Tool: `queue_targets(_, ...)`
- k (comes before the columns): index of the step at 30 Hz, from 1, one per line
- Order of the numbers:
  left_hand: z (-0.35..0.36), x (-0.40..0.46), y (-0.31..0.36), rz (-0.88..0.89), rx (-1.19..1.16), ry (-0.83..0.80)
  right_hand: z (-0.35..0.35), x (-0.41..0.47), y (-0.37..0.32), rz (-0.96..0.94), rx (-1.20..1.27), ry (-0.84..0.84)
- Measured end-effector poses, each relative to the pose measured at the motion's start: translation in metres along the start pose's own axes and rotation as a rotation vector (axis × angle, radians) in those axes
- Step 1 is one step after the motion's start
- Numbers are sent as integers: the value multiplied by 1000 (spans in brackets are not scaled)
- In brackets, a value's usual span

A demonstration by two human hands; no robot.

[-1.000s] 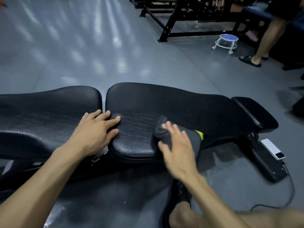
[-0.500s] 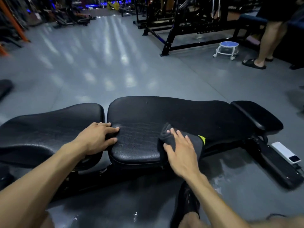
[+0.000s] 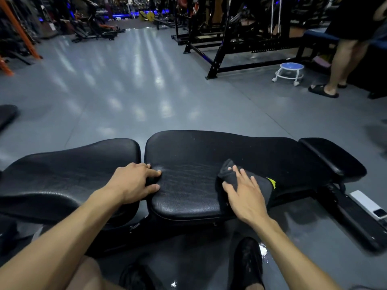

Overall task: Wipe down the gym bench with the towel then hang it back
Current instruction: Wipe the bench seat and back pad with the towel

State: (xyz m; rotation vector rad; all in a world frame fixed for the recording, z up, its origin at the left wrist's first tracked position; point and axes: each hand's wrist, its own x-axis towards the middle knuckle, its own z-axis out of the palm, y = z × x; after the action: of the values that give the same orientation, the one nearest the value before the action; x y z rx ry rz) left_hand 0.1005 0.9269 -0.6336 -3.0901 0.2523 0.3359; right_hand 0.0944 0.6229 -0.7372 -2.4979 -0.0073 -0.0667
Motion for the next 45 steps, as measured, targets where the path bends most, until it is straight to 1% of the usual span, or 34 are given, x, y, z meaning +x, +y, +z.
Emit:
queue_targets(2,-5,6,-3,25,-7,8,9,-16,-11,-144,17,-37)
queue_targets(3,-7,9,-4,40,-12,13,9,-18,-11,-160,38,-66)
queue_targets(5,-10,14,-5,67,-27,21,0,-7,-8,-102,74,-132)
queue_targets(7,-10,17,-7,78,-47,32,-6,19,0,-9,53,-150)
queue_targets(11,-7,28,-15,96,-81,76,0,63,7,75,-35,-76)
queue_targets(16,0,50,-23,82,-101,187,2,113,22,163,-71,-64)
queue_targets(19,2,59,-28,37,-118,281,5,137,6,212,-62,-58)
queue_targets(20,3,62,-30,21,-127,302,9,136,-3,201,-68,-57)
queue_targets(21,4,66,-32,12,-134,320,15,131,-13,148,-74,-58)
queue_targets(22,4,70,-34,8,-142,334,22,120,-22,43,-70,-64)
queue_targets(24,6,78,-37,9,-164,349,28,91,-34,-239,-23,-126)
queue_targets(25,6,81,-39,13,-175,353,29,81,-33,-337,-6,-183)
queue_targets(27,8,86,-42,17,-196,356,20,89,-26,-416,32,-266)
queue_targets(29,9,90,-45,16,-210,369,15,124,-18,-371,41,-243)
queue_targets(30,10,92,-45,13,-214,380,16,145,-17,-291,25,-207)
queue_targets(33,11,94,-45,-5,-219,401,26,204,-39,70,13,-152)
queue_targets(34,11,95,-45,-7,-224,403,33,212,-49,116,24,-156)
queue_targets(35,11,96,-45,-6,-228,406,40,212,-58,96,30,-170)
queue_targets(36,11,97,-45,-4,-232,411,45,206,-66,29,41,-200)
queue_targets(37,11,98,-46,-4,-239,418,48,192,-70,-74,63,-244)
queue_targets(40,11,101,-52,-7,-266,433,49,136,-61,-468,207,-398)
queue_targets(41,11,100,-54,-9,-281,436,44,132,-54,-532,266,-442)
queue_targets(42,10,100,-56,-9,-297,438,38,139,-50,-512,340,-476)
queue_targets(43,9,99,-58,-8,-313,440,34,153,-49,-449,391,-464)
queue_targets(45,8,96,-60,-9,-341,437,29,194,-60,-233,358,-321)
